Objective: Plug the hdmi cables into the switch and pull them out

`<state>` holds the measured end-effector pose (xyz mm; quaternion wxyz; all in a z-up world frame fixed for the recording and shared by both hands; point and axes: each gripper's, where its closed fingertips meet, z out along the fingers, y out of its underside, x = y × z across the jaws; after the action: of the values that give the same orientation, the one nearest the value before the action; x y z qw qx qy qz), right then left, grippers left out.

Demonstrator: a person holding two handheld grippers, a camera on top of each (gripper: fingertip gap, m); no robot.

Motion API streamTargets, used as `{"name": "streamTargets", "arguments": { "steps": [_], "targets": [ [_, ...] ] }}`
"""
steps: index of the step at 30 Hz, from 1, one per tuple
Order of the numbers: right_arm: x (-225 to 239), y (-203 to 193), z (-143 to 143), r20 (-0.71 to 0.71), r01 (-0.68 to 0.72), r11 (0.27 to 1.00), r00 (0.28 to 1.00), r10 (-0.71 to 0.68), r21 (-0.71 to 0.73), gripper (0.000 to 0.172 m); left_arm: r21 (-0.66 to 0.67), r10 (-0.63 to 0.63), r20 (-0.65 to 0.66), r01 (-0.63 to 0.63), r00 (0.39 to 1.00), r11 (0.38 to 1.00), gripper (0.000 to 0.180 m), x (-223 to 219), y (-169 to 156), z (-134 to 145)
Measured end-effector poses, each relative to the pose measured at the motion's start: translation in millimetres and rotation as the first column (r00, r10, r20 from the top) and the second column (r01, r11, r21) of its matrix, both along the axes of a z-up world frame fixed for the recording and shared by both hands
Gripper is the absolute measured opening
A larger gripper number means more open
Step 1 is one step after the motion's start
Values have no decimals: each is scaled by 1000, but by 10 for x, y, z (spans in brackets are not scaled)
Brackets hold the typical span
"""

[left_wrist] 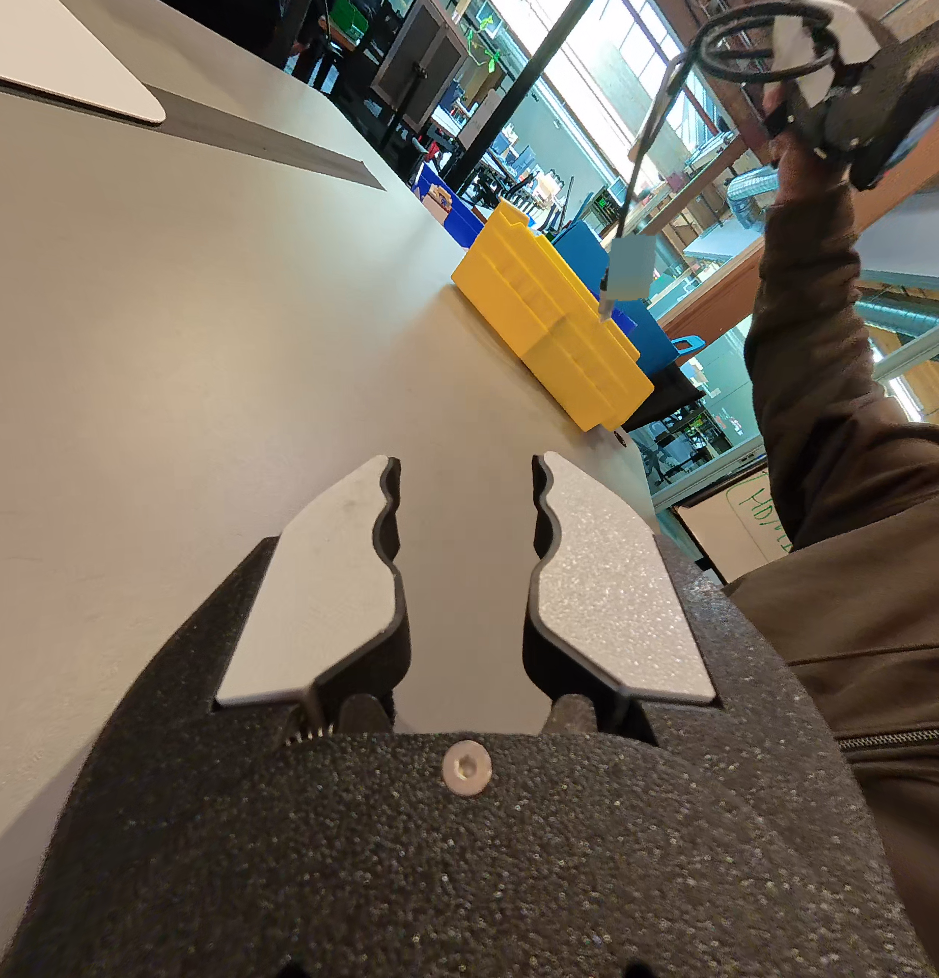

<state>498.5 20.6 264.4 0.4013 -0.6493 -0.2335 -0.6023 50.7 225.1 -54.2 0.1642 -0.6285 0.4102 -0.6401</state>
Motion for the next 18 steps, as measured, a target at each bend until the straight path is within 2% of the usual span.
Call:
{"name": "streamTargets", "arguments": {
  "steps": [3, 6, 8, 12, 18],
  "targets": [
    [303, -64, -78, -11, 53, 999, 999, -53, -6, 7, -13, 8, 14, -8, 1000, 1000, 48, -12, 20, 17],
    [405, -35, -358, -51, 56, 997, 997, -58, -44, 7, -23, 9, 21, -8, 1000, 1000, 47, -18, 28, 25],
    [392, 27, -646, -36, 57, 993, 997, -61, -103, 7, -29, 9, 20, -9, 1000, 1000, 47, -17, 34, 23],
    [302, 164, -1342, -184, -9, 976, 983, -32, -216, 6, -39, 7, 14, -7, 1000, 999, 46, -13, 36, 13],
    [392, 153, -2143, -313, -3, 906, 939, -144, -424, 7, -44, 9, 19, -8, 1000, 999, 45, -18, 41, 19]
  ]
}}
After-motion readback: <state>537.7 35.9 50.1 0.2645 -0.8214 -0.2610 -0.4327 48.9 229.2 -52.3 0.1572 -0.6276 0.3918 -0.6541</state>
